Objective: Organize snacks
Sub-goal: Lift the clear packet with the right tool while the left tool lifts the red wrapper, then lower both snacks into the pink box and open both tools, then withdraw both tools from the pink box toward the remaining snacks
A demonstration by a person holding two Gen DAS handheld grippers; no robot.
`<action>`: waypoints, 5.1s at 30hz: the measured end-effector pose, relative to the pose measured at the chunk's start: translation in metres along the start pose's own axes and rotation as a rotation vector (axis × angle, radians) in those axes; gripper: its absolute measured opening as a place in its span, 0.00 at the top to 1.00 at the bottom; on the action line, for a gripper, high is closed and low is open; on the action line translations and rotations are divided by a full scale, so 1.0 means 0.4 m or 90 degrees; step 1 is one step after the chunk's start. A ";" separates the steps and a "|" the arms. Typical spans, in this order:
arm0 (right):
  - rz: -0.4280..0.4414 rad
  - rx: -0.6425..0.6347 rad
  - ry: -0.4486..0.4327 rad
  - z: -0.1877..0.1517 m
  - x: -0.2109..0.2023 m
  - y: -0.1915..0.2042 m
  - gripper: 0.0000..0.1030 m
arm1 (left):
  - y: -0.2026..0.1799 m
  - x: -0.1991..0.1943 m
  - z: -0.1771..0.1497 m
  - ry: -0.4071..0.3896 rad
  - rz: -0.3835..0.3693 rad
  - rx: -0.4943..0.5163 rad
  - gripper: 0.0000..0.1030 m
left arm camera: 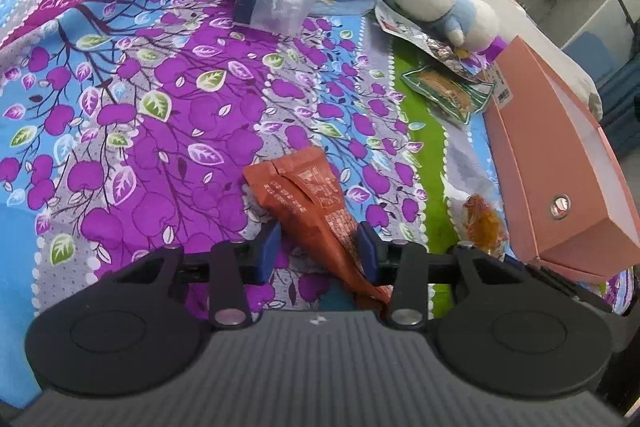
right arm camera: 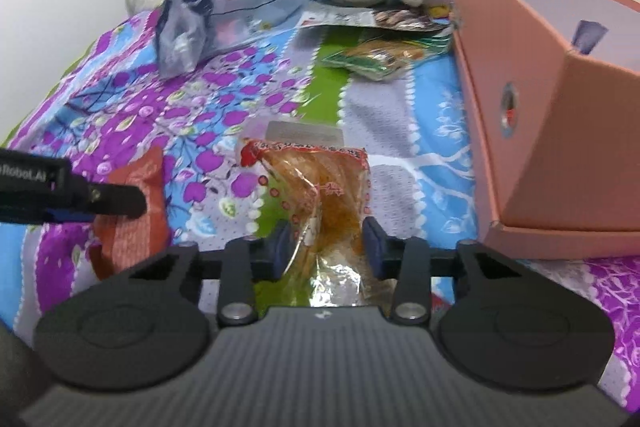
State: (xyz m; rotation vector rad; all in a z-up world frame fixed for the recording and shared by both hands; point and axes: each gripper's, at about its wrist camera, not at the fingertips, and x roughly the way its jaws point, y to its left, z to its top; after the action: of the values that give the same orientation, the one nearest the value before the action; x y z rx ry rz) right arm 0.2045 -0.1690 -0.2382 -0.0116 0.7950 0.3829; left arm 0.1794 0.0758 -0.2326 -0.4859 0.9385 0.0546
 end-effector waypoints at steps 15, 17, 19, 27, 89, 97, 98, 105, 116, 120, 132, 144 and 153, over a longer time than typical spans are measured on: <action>-0.007 0.043 -0.008 0.015 -0.043 -0.034 0.67 | -0.047 0.011 0.036 0.005 -0.028 0.055 0.83; -0.011 0.043 -0.004 0.007 -0.040 -0.038 0.67 | -0.051 0.011 0.038 0.003 -0.026 0.065 0.84; -0.012 0.051 0.002 0.000 -0.035 -0.046 0.67 | -0.057 0.008 0.041 -0.001 -0.023 0.076 0.85; -0.013 0.047 0.003 -0.002 -0.033 -0.045 0.67 | -0.071 0.009 0.081 -0.021 -0.015 0.095 0.86; -0.256 0.096 0.017 0.265 -0.176 -0.619 0.69 | -0.921 0.179 0.284 0.051 -0.170 0.339 0.86; -0.242 0.121 0.028 0.241 -0.156 -0.633 0.69 | -0.907 0.191 0.267 0.054 -0.151 0.337 0.85; -0.244 0.121 0.030 0.239 -0.154 -0.635 0.67 | -0.908 0.183 0.269 0.046 -0.141 0.337 0.84; -0.230 0.128 -0.002 0.244 -0.177 -0.628 0.36 | -0.896 0.135 0.282 0.001 -0.111 0.354 0.35; -0.229 0.129 -0.109 0.313 -0.301 -0.568 0.35 | -0.833 -0.025 0.299 -0.091 -0.144 0.353 0.35; -0.214 0.116 -0.152 0.331 -0.346 -0.519 0.35 | -0.770 -0.085 0.299 -0.112 -0.159 0.325 0.35; -0.150 0.075 -0.245 0.347 -0.444 -0.349 0.35 | -0.602 -0.269 0.310 -0.204 -0.163 0.288 0.35; -0.119 0.041 -0.272 0.267 -0.434 -0.174 0.35 | -0.428 -0.327 0.263 -0.235 -0.126 0.278 0.35; -0.068 0.052 -0.261 0.187 -0.413 -0.073 0.35 | -0.305 -0.341 0.201 -0.234 -0.120 0.257 0.35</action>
State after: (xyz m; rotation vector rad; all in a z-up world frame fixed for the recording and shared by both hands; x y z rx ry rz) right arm 0.1612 -0.2397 -0.0742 0.0983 0.4023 0.2394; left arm 0.1898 0.0234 -0.0402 -0.1777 0.5204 -0.2078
